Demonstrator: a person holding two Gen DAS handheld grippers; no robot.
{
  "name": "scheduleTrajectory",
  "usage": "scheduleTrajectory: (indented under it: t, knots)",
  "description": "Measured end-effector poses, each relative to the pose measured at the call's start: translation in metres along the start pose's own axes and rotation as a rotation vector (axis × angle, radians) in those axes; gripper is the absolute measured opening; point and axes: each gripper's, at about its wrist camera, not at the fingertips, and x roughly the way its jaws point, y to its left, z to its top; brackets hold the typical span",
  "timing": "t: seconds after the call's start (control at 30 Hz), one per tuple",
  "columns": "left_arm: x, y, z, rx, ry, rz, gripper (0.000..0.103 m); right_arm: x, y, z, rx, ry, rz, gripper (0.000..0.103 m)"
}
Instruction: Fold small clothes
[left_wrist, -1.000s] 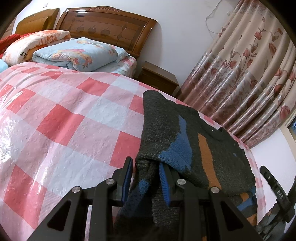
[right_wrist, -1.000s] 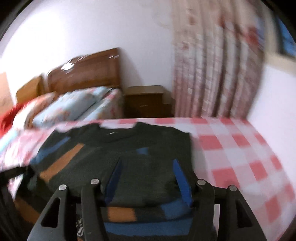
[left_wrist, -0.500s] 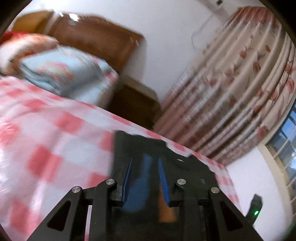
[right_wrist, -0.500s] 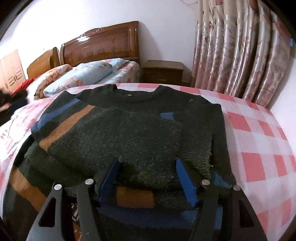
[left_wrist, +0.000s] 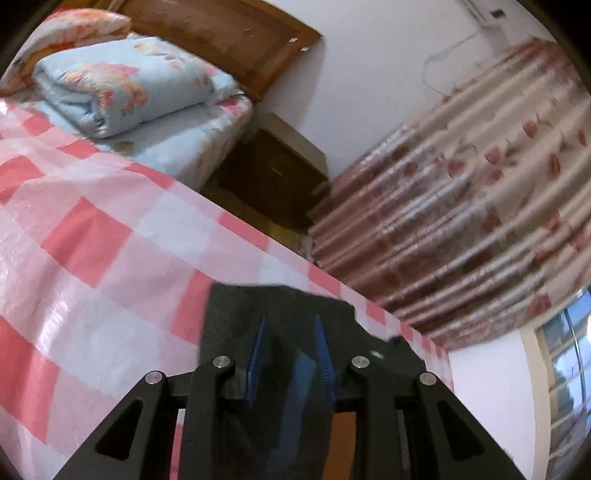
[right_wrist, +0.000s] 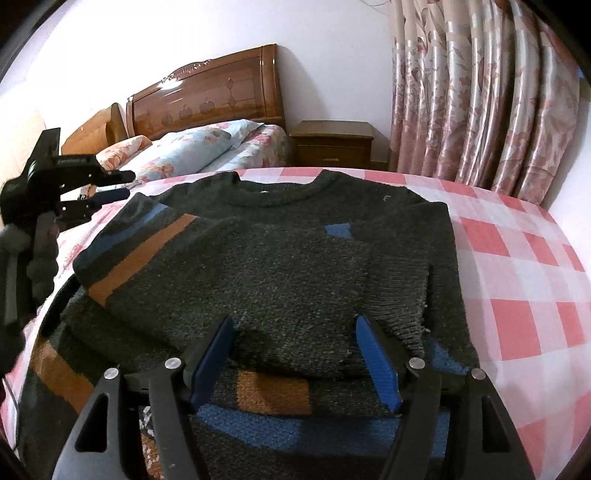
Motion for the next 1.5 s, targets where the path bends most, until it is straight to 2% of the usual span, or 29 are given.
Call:
scheduleTrajectory:
  t: [0.1, 0.2, 0.27, 0.33, 0.43, 0.53, 0.63, 0.7, 0.77, 0.87, 0.97, 1.0, 1.03, 1.1, 1.2, 1.3, 1.33, 1.5]
  knots:
    - [0.020, 0.015, 0.005, -0.030, 0.052, 0.048, 0.027, 0.000, -0.001, 0.000, 0.005, -0.001, 0.010, 0.103]
    - [0.025, 0.020, 0.006, -0.047, 0.052, 0.031, 0.024, 0.000, -0.001, 0.001, 0.005, -0.001, 0.014, 0.103]
    - [0.018, 0.018, 0.008, -0.056, 0.014, 0.001, 0.025, 0.000, -0.001, 0.000, 0.005, -0.001, 0.017, 0.103]
    - [0.012, 0.022, 0.011, -0.075, -0.029, 0.009, 0.025, 0.001, -0.001, 0.000, 0.004, 0.000, 0.020, 0.103]
    - [0.030, 0.027, 0.014, -0.084, 0.040, 0.032, 0.024, 0.001, 0.000, 0.001, 0.001, 0.001, 0.021, 0.103]
    - [0.029, 0.021, 0.016, -0.052, 0.050, 0.047, 0.024, 0.001, 0.000, 0.001, 0.001, 0.000, 0.023, 0.103]
    - [0.005, 0.009, 0.006, -0.037, -0.011, 0.031, 0.024, 0.001, 0.000, 0.001, 0.001, 0.000, 0.023, 0.103]
    - [-0.011, -0.006, -0.009, 0.001, -0.026, -0.019, 0.026, 0.001, 0.000, 0.001, 0.002, 0.000, 0.024, 0.103]
    - [-0.022, -0.022, -0.033, 0.071, -0.020, -0.024, 0.026, 0.001, 0.000, 0.001, 0.002, 0.000, 0.024, 0.103]
    - [-0.028, -0.041, -0.071, 0.199, -0.010, 0.029, 0.026, 0.001, 0.000, 0.001, 0.002, -0.001, 0.024, 0.103]
    - [-0.011, -0.047, -0.100, 0.316, 0.043, 0.146, 0.026, 0.001, -0.001, 0.001, 0.005, -0.002, 0.027, 0.103]
    - [-0.012, -0.049, -0.106, 0.370, 0.006, 0.157, 0.026, 0.001, -0.001, 0.001, 0.005, -0.002, 0.026, 0.103]
    - [-0.013, -0.051, -0.109, 0.395, 0.003, 0.170, 0.026, 0.001, 0.000, 0.001, 0.004, -0.003, 0.024, 0.103]
    - [-0.022, -0.057, -0.111, 0.398, 0.005, 0.206, 0.026, 0.000, 0.000, 0.000, 0.004, -0.005, 0.023, 0.103]
    - [-0.038, -0.068, -0.129, 0.421, -0.014, 0.147, 0.027, -0.001, -0.002, 0.000, 0.008, -0.008, 0.026, 0.103]
    - [-0.025, -0.069, -0.150, 0.525, 0.018, 0.212, 0.028, 0.000, -0.001, 0.000, 0.003, -0.007, 0.016, 0.103]
    - [-0.028, -0.070, -0.151, 0.532, 0.002, 0.210, 0.033, 0.000, 0.000, 0.000, -0.001, -0.006, 0.011, 0.103]
    - [-0.025, -0.069, -0.149, 0.523, 0.010, 0.198, 0.034, 0.002, 0.002, 0.002, -0.010, 0.005, -0.008, 0.103]
